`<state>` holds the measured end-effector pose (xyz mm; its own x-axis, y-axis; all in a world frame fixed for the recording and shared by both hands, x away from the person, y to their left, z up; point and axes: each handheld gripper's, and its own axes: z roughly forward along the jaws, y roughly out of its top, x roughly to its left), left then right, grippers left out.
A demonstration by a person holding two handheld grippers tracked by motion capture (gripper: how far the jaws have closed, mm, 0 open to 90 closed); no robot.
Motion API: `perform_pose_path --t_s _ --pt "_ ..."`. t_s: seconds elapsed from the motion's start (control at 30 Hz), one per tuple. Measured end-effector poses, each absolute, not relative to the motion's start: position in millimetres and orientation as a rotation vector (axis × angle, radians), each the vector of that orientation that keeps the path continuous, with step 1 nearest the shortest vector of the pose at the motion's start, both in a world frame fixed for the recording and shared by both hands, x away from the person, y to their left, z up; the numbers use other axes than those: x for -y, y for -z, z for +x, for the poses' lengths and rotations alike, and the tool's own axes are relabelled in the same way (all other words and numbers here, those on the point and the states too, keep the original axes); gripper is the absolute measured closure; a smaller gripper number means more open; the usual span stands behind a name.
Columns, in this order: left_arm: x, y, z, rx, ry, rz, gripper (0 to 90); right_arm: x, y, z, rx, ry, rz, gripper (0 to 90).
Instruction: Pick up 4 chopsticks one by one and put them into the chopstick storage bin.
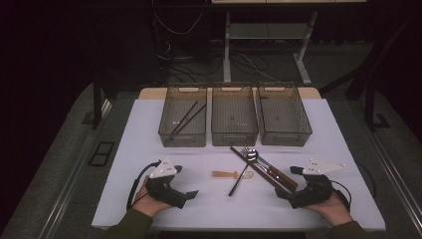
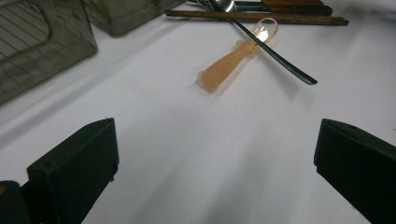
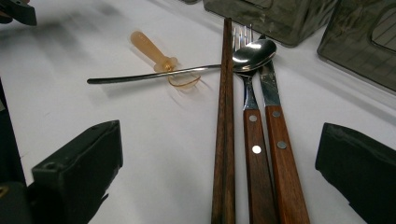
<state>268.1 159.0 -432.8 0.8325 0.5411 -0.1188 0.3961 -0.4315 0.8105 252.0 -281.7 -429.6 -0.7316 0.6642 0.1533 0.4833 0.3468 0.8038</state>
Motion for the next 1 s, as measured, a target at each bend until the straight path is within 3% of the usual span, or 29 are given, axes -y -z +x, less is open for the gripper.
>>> perform_pose_path --t_s 0.27,0.77,1.0 --pt "-161.6 433.3 269.4 -0.706 -0.183 2.079 0.0 283.4 427.9 252.2 -2.400 -1.315 1.103 1.0" --pt "-159.1 436.2 269.5 -0.704 -0.172 2.083 0.0 275.8 417.5 260.2 -2.387 -1.301 1.143 30.6" --pt "-159.0 436.2 269.2 -0.709 -0.170 2.067 0.0 264.4 415.9 267.5 -2.406 -1.300 1.136 38.6"
